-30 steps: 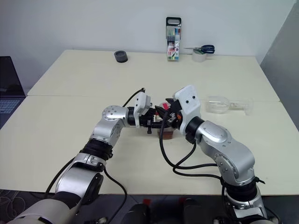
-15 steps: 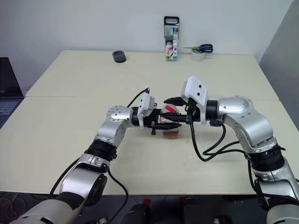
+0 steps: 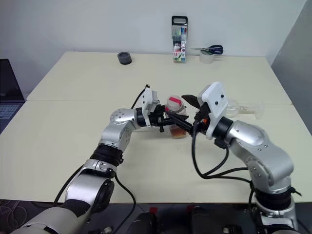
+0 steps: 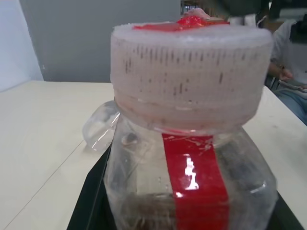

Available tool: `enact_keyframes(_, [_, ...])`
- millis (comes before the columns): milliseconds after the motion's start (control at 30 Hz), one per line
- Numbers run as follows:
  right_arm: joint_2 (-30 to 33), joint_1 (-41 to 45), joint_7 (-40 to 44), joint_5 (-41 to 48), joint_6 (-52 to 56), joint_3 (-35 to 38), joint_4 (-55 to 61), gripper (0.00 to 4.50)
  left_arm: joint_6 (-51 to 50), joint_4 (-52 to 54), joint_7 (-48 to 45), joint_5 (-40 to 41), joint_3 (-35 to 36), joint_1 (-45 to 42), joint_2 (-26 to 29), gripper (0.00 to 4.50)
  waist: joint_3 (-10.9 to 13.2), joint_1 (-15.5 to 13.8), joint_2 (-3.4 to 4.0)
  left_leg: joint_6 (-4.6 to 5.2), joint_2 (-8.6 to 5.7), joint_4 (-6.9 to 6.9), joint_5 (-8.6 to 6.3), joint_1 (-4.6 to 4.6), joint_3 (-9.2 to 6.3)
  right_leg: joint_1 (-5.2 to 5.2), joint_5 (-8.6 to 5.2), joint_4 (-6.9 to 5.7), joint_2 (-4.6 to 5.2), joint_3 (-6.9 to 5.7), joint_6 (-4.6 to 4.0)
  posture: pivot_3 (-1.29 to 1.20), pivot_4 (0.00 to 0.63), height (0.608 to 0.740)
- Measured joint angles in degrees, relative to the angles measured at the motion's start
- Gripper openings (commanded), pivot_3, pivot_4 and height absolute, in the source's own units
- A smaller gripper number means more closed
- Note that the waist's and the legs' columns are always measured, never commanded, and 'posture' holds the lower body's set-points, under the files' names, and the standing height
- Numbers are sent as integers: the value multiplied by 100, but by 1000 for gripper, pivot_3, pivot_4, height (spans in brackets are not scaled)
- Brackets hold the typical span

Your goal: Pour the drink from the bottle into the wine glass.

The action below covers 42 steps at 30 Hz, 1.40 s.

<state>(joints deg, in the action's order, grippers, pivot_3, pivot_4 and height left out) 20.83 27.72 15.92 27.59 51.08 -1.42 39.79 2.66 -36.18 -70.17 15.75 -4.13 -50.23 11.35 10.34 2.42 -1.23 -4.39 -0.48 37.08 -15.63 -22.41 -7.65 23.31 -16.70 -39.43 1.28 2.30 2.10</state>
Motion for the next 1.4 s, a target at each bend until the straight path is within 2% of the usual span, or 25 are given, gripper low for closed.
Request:
enact_keyframes(167, [-490,-11,-863,-758,-33,-650,23,3575,-13,-44,-159,-7,-4,-3,4,1689,0,27,1,0,2,-2,1,5,0,1,-1,-5,-6,-1,-1,0,150,740])
enact_keyframes(267, [-634,17,-971,-983,-69,-882,-54,3575,-13,-46,-197,-7,-4,-6,4,1689,-1,51,1,0,0,0,1,3,0,1,0,-4,-3,0,-1,0,150,740])
enact_keyframes(533, [-1070,90,-1150,-1332,-244,-932,-399,3575,-14,-51,-291,-12,-11,-27,6,1689,-1,69,1,0,1,-1,1,4,0,1,0,-7,-4,0,-1,0,150,740])
enact_keyframes(633, [-1166,90,-1185,-1398,-336,-949,-455,3021,-18,-51,-291,-20,-11,-32,12,1689,-1,71,2,0,1,0,1,4,-1,1,0,-8,-4,0,-1,0,150,740])
enact_keyframes(733, [-1235,89,-1175,-1423,-423,-1032,-482,1947,-29,-51,-287,-24,-8,-56,16,1689,-1,75,2,0,1,0,1,4,-1,1,0,-9,-4,0,-1,0,150,740])
enact_keyframes(867, [-1211,89,-1069,-1454,-507,-1042,-530,1875,-29,-50,-289,-25,-8,-57,33,1689,-1,75,2,1,1,0,1,4,-1,1,0,-10,-4,0,-1,0,150,740])
enact_keyframes(967, [-1044,96,-711,-1371,-661,-989,-625,1875,-30,-50,-320,-25,-13,-56,48,1688,-1,76,2,2,0,0,0,4,-1,1,0,-9,-4,-1,-1,0,150,740])
enact_keyframes(1067, [-192,431,675,-816,-1017,-728,-1126,1875,-35,-45,-547,-6,-24,-56,108,1686,-1,77,2,19,-4,5,-9,5,3,-2,0,-8,-2,0,-1,0,150,740])
enact_keyframes(1167, [279,922,1887,-60,-893,-417,-1846,1875,-79,-24,-761,-7,-71,-59,172,1684,-1,89,2,22,1,2,-11,10,3,-3,0,-11,-7,-2,-2,0,150,740])
enact_keyframes(1300, [694,1152,2608,298,-696,-347,-2169,1875,-103,-9,-878,-14,-196,-59,174,1683,-1,85,2,22,0,1,-10,8,0,-2,0,-10,-4,-4,-3,0,150,740])
enact_keyframes(1333, [750,1145,2660,300,-695,-347,-2164,2435,-104,-4,-877,-17,-229,-59,169,1682,-1,85,2,21,-1,1,-10,6,1,-2,0,-8,-2,-2,-3,0,150,740])
enact_keyframes(1400, [734,1040,2580,295,-714,-316,-2061,2888,-116,-4,-839,-27,-234,-58,172,1681,-1,86,2,21,-1,3,-10,6,3,-2,0,-9,-1,0,-3,0,150,740])
